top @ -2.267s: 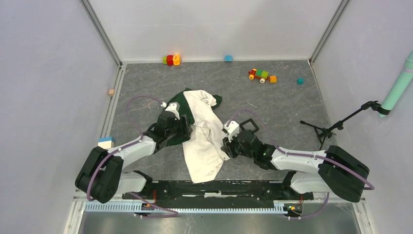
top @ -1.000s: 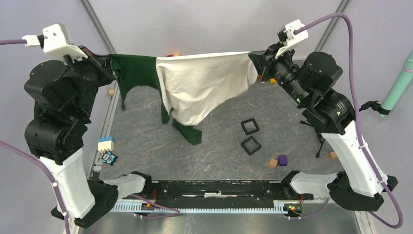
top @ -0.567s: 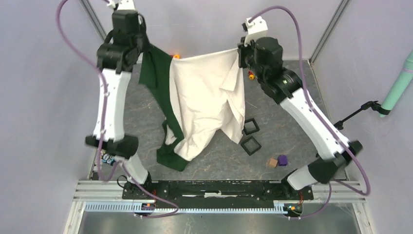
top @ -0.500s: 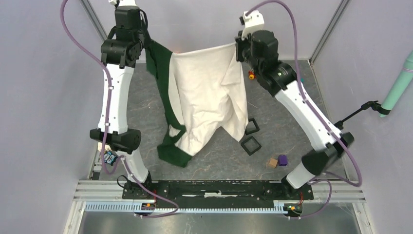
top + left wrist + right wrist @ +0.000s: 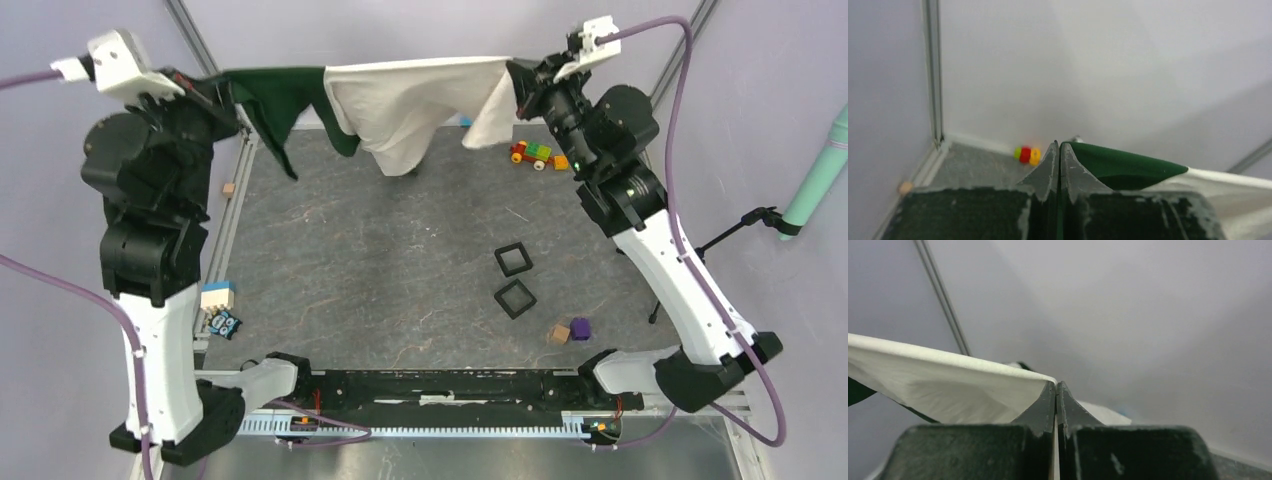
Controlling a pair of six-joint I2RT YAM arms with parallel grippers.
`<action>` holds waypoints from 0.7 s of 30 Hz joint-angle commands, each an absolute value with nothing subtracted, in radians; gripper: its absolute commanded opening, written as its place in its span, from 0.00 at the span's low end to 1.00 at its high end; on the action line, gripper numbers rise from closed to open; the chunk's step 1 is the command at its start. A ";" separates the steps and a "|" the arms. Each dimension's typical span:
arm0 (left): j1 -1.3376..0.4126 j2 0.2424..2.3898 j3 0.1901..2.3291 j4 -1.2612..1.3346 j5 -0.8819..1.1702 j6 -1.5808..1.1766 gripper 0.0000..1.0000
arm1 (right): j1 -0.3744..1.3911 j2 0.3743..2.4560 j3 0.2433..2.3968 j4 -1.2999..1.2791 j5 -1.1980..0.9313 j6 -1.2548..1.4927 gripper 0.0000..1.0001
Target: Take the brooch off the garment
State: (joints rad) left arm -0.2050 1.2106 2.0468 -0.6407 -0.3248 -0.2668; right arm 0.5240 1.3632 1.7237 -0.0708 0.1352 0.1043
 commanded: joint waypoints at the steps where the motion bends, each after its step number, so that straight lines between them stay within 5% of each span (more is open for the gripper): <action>1: -0.192 1.124 1.720 -0.694 -0.226 -0.346 0.02 | 0.503 1.281 1.483 -0.087 0.073 0.137 0.00; 11: -0.316 0.930 0.896 -0.686 0.080 -0.489 0.02 | 0.503 1.095 0.831 -0.138 0.033 0.183 0.00; 21: -0.768 0.933 0.714 -0.726 0.050 -0.697 0.02 | 0.503 1.152 0.522 -0.049 -0.203 0.184 0.00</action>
State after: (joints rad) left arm -0.6743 0.9741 0.7238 -0.7265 0.0578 -0.5537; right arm 0.5056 1.1446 0.5827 -0.1482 -0.0959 0.1715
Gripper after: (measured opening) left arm 0.033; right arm 0.006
